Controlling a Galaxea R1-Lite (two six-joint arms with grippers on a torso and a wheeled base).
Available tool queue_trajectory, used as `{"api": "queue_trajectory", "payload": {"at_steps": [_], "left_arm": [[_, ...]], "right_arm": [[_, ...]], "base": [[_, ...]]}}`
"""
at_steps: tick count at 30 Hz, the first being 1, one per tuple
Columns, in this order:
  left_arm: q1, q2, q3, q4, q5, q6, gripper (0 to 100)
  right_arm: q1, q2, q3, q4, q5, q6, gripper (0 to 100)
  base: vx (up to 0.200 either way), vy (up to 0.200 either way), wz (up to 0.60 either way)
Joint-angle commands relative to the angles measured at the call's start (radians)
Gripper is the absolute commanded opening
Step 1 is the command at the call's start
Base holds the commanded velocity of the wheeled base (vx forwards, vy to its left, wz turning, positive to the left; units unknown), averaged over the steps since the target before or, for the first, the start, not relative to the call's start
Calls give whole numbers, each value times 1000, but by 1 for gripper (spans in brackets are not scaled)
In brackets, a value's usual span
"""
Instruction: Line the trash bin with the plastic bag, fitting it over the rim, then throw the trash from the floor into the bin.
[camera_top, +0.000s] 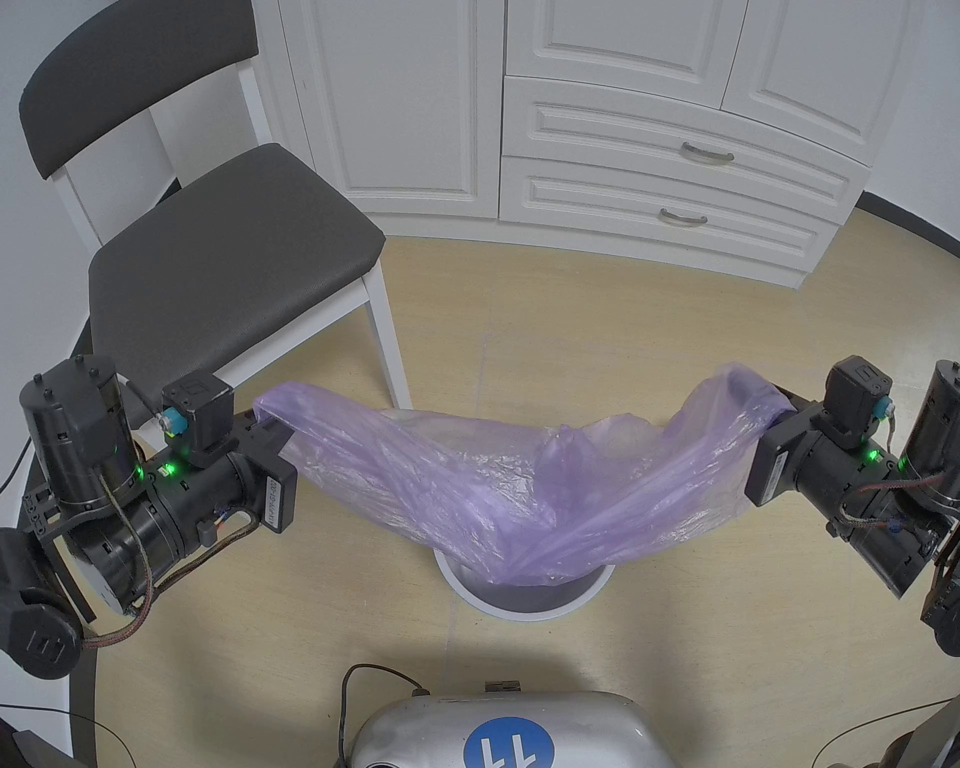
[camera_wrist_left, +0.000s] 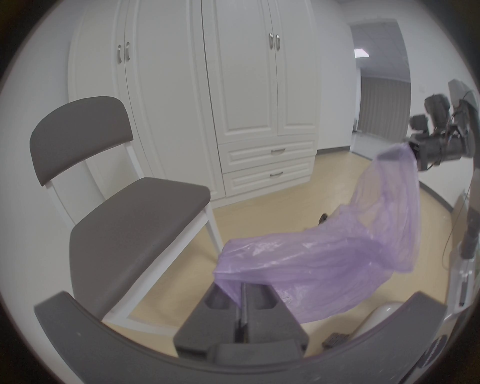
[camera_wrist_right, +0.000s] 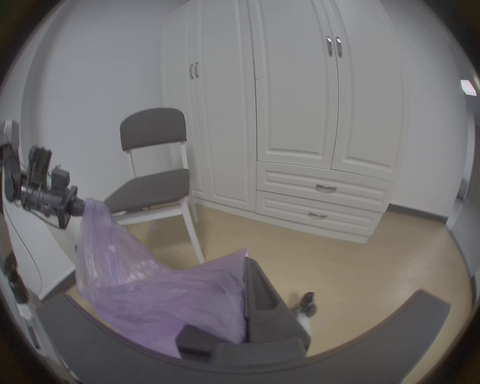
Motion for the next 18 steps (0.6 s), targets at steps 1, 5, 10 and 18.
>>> {"api": "queue_trajectory", "payload": {"at_steps": [1,5,10,18], "left_arm": [[59,26,21,0,2,39,0],[65,10,35,-1,2,57,0],[65,9,38,-1,40,62,0],[93,9,52,-1,48,106,0]], "right_arm": [[6,-39,58,-5,-47,-62,0],[3,-49,124,-10,-93,-175,0],[-3,-82,190,-10,-97,-260,0],[-9,-88,235,-5,-97,-313,0]], "base": [[0,0,0],[0,0,0],[0,0,0],[0,0,0]]}}
